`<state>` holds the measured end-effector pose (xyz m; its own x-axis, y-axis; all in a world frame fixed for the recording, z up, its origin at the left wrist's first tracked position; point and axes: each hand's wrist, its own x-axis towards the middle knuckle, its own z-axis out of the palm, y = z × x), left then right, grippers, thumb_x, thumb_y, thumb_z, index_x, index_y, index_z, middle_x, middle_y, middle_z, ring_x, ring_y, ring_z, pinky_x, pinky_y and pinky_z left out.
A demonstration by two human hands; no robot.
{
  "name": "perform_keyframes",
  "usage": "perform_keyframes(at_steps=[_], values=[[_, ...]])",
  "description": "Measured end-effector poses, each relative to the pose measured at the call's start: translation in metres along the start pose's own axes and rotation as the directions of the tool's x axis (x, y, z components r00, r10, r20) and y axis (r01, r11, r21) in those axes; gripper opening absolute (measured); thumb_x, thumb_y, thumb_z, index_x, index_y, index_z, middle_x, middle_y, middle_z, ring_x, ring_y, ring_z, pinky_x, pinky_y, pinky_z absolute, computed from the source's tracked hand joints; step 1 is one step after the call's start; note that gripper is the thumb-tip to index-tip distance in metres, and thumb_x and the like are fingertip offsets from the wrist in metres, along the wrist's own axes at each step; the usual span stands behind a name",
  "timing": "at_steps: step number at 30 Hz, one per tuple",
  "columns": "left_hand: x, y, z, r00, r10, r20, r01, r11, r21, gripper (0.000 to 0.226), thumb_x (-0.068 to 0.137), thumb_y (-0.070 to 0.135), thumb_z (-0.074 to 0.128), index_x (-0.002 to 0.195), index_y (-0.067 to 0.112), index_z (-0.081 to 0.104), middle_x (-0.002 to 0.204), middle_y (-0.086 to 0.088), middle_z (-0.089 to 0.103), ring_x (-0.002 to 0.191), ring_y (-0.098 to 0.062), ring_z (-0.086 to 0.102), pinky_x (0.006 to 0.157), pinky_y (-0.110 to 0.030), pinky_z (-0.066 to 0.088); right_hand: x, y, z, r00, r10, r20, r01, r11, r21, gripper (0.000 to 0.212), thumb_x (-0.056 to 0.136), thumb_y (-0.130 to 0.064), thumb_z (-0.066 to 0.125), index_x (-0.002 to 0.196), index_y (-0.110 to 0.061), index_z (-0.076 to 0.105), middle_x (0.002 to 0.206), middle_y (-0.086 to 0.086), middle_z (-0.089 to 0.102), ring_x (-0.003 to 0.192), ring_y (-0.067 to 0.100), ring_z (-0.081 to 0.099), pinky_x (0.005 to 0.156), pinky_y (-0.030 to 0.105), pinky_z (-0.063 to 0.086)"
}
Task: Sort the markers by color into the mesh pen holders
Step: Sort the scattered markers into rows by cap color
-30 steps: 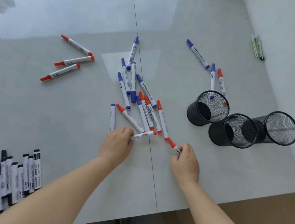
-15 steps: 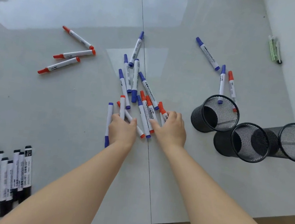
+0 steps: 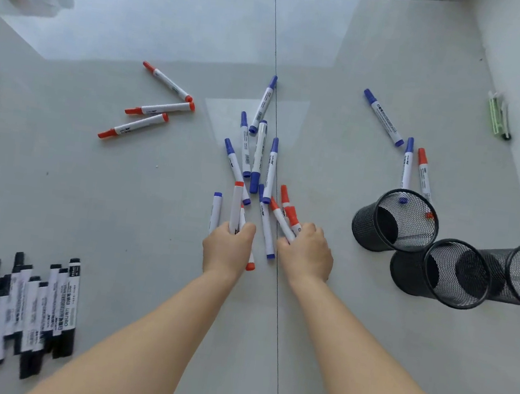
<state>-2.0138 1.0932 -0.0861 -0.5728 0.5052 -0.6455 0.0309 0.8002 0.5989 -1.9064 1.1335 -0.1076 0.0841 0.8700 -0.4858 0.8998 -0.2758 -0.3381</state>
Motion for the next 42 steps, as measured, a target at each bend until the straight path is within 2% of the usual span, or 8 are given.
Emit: perform_keyframes(at_steps=[6,12,16,19,23,33,38,42], values=[[0.016,0.014,-0.047,0.994,0.106,-0.04,-0.11,0.988,-0.106,0.016,0.082,0.024,0.054,0.068,0.018,0.049,0.066,-0.001,0.055,0.054,-0.012,0.052,0.04,-0.02,0.039,-0.016,-0.005,-0.01,0.974,0.195,0.115,-0.204,0.977,0.07,0.021,0.072,-0.029,0.057,0.085,-0.012,0.057,0.08,0.003,0.058,0.067,0.025,0.054,0.051,0.024,0.034],[0.066,0.017,-0.117,0.985,0.128,-0.112,-0.139,0.985,-0.101,0.009,0.088,0.025,0.05,0.086,0.018,0.054,0.072,0.001,0.064,0.064,-0.008,0.063,0.047,-0.023,0.046,-0.034,-0.042,-0.005,0.988,0.152,0.034,-0.154,0.985,0.082,0.013,0.073,-0.028,0.056,0.078,-0.016,0.057,0.072,0.002,0.057,0.065,0.024,0.053,0.053,0.026,0.034],[0.107,0.02,-0.165,0.966,0.227,-0.122,-0.213,0.97,0.12,0.018,0.091,0.029,0.047,0.083,0.013,0.053,0.071,-0.004,0.057,0.067,-0.023,0.055,0.059,-0.032,0.044,-0.027,-0.087,-0.003,0.995,0.104,0.002,-0.103,0.988,0.118,0.014,0.077,-0.03,0.055,0.079,-0.017,0.059,0.067,-0.002,0.056,0.057,0.016,0.051,0.048,0.024,0.04],[0.138,0.027,-0.196,0.935,0.34,-0.105,-0.283,0.889,0.36,0.016,0.09,0.029,0.046,0.085,0.016,0.053,0.065,-0.003,0.049,0.066,-0.028,0.046,0.051,-0.031,0.032,-0.013,-0.124,0.001,0.998,0.06,0.011,-0.061,0.987,0.15,0.015,0.079,-0.032,0.055,0.084,-0.019,0.059,0.071,-0.002,0.057,0.062,0.019,0.056,0.056,0.033,0.053],[0.175,0.047,-0.217,0.868,0.496,-0.033,-0.397,0.732,0.554,0.012,0.087,0.023,0.054,0.092,0.014,0.06,0.084,-0.011,0.057,0.077,-0.034,0.052,0.06,-0.032,0.037,0.016,-0.167,0.01,1.0,-0.017,0.011,0.015,0.98,0.197,0.017,0.081,-0.026,0.054,0.089,-0.014,0.062,0.065,-0.004,0.054,0.057,0.011,0.051,0.045,0.021,0.036],[0.248,0.083,-0.198,0.694,0.605,0.39,-0.639,0.267,0.722,0.048,0.084,0.044,0.061,0.126,0.025,0.05,0.129,0.001,0.042,0.111,-0.024,0.04,0.088,-0.037,0.046,0.127,-0.266,-0.004,0.976,-0.22,-0.012,0.219,0.966,0.14,0.018,0.084,-0.023,0.055,0.1,-0.015,0.057,0.085,0.003,0.056,0.076,0.023,0.054,0.059,0.027,0.04],[0.261,0.074,-0.197,0.7,0.592,0.4,-0.64,0.273,0.718,0.038,0.088,0.046,0.053,0.116,0.019,0.051,0.113,-0.001,0.051,0.108,-0.022,0.043,0.073,-0.035,0.045,0.153,-0.308,0.009,0.953,-0.288,0.099,0.285,0.958,0.039,0.011,0.079,-0.033,0.062,0.084,-0.024,0.057,0.069,-0.004,0.051,0.061,0.014,0.051,0.052,0.026,0.039],[0.255,0.046,-0.204,0.663,0.679,0.316,-0.636,0.287,0.716,0.034,0.088,0.044,0.054,0.103,0.014,0.057,0.1,-0.003,0.058,0.097,-0.021,0.053,0.058,-0.033,0.04,0.161,-0.324,0.029,0.939,-0.293,0.178,0.322,0.932,-0.165,0.02,0.081,-0.039,0.061,0.087,-0.021,0.054,0.08,0.0,0.052,0.076,0.023,0.052,0.061,0.027,0.037]])
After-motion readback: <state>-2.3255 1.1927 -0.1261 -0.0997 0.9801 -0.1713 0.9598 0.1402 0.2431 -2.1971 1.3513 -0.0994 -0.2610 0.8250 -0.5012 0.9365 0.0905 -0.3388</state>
